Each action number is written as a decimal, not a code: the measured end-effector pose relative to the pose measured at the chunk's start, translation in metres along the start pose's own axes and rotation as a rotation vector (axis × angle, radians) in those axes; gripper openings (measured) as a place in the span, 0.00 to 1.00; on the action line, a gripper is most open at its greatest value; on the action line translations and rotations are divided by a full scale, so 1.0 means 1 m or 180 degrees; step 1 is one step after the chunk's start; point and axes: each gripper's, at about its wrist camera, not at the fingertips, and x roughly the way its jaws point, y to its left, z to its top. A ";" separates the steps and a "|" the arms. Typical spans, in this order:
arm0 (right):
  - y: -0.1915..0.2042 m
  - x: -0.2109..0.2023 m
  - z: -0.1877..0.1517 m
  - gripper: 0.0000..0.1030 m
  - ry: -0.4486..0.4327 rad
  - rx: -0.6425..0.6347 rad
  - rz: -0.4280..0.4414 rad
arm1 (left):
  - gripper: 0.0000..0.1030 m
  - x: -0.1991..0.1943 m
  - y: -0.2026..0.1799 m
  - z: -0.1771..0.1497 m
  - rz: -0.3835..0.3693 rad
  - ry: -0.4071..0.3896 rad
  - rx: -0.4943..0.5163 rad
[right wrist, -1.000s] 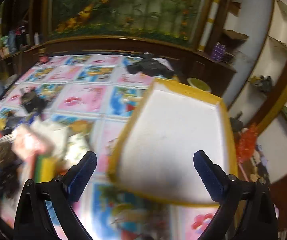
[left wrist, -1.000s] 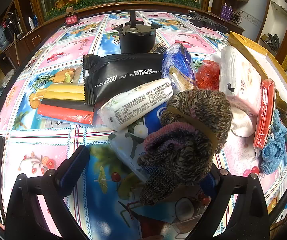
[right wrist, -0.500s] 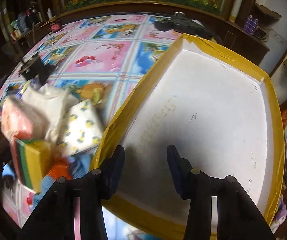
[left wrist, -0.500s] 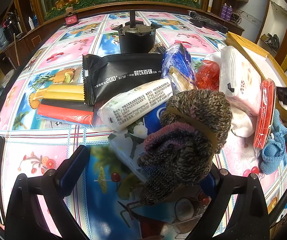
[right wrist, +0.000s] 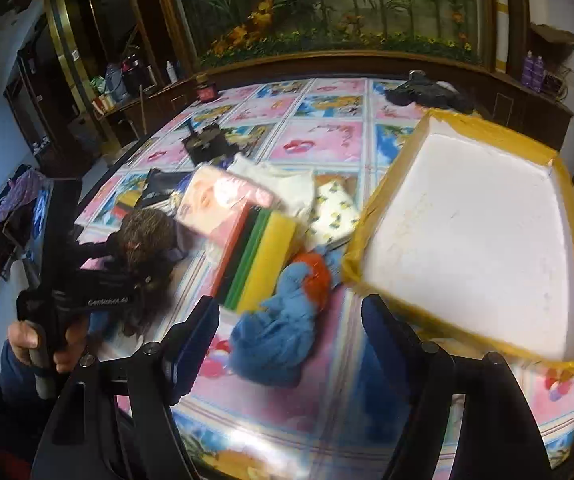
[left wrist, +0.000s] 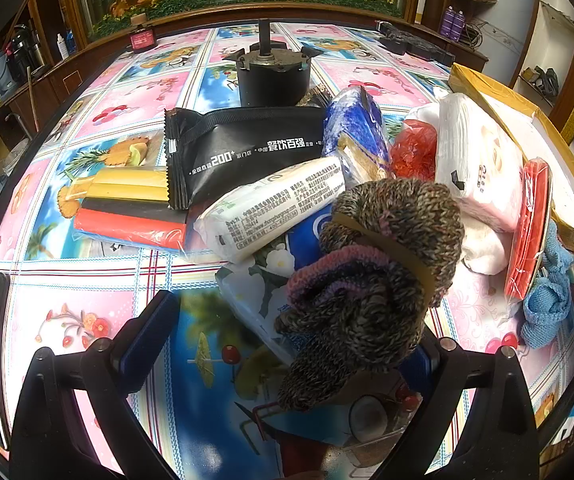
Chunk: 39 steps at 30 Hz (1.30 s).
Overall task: Organize soft objects
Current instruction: 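Grasp the blue knitted sock with the right gripper while the left gripper lifts the brown knit hat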
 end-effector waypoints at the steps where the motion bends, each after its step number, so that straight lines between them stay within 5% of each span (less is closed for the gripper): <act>1: 0.004 0.005 -0.006 0.70 0.0087 -0.0012 0.0033 | 0.96 0.000 0.000 0.000 0.0001 0.0000 0.0000; 5: 0.018 0.037 -0.006 0.67 0.0303 -0.0030 -0.0253 | 0.97 0.000 0.000 0.000 0.0001 0.0002 0.0000; 7: 0.015 0.042 -0.002 0.64 0.0333 0.0050 -0.0174 | 0.97 0.000 0.000 0.000 0.0000 0.0003 0.0000; 8: 0.017 0.050 -0.001 0.57 0.0344 0.0044 -0.0151 | 0.98 0.000 0.000 0.000 -0.0001 0.0002 -0.0001; 9: 0.019 0.056 0.000 0.40 0.0370 0.0054 -0.0139 | 1.00 0.002 0.002 0.000 0.0004 0.0007 -0.0005; 25: 0.071 0.008 -0.018 0.40 -0.0302 -0.0265 0.0476 | 1.00 -0.001 0.004 -0.006 -0.0090 0.0036 0.0168; 30: 0.061 0.015 -0.021 0.40 -0.0309 -0.0141 0.0504 | 1.00 -0.020 0.006 -0.012 -0.0056 0.0009 0.0505; 39: 0.032 0.010 -0.028 0.41 -0.0368 0.0043 0.0685 | 0.95 -0.060 0.003 -0.019 -0.0448 -0.0242 0.0734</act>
